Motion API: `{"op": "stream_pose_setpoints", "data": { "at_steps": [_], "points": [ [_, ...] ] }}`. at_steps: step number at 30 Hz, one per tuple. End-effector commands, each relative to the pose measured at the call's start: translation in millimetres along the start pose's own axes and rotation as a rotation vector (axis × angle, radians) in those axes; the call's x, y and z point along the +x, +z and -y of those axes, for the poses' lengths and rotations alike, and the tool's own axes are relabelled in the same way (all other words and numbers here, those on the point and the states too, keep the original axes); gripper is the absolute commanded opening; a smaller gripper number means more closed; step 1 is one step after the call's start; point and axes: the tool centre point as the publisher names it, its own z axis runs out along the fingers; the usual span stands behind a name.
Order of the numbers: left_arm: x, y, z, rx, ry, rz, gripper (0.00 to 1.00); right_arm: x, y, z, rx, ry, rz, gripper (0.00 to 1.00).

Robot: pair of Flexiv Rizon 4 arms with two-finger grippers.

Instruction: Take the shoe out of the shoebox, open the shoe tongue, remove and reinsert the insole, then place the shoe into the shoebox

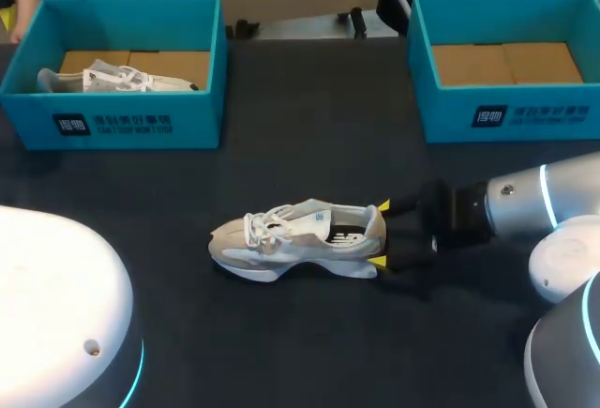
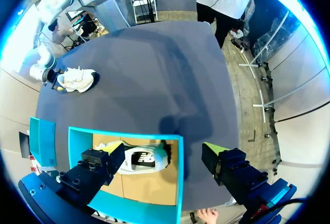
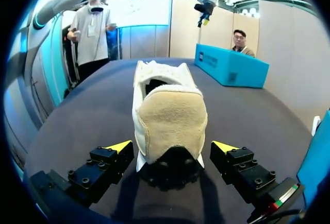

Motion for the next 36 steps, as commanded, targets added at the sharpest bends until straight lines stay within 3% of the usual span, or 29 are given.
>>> {"op": "stream_pose_setpoints", "data": {
  "at_steps": [1,29,31,34,35,36],
  "points": [
    [0.1,-0.3,1.1,-0.002,0.001,-0.002,1.00,-0.3,13.5,-1.2,-0.007,0.000,-0.001,1.00],
    [0.1,-0.3,1.1,-0.002,0.001,-0.002,1.00,-0.3,54.1,-2.8,-0.029,0.006,-0.083,0.98],
    [0.1,-0.3,1.1,-0.002,0.001,-0.002,1.00,0.1,55.2,-1.2,-0.033,0.008,-0.082,0.53],
    [0.1,-0.3,1.1,-0.002,0.001,-0.002,1.00,1.2,57.0,0.0,-0.037,0.012,-0.082,0.18],
    [0.1,-0.3,1.1,-0.002,0.001,-0.002,1.00,1.6,57.7,0.1,-0.038,0.012,-0.083,0.00],
    [0.1,-0.3,1.1,-0.002,0.001,-0.002,1.00,2.0,58.4,0.0,-0.039,0.011,-0.084,0.00]
  ]
}}
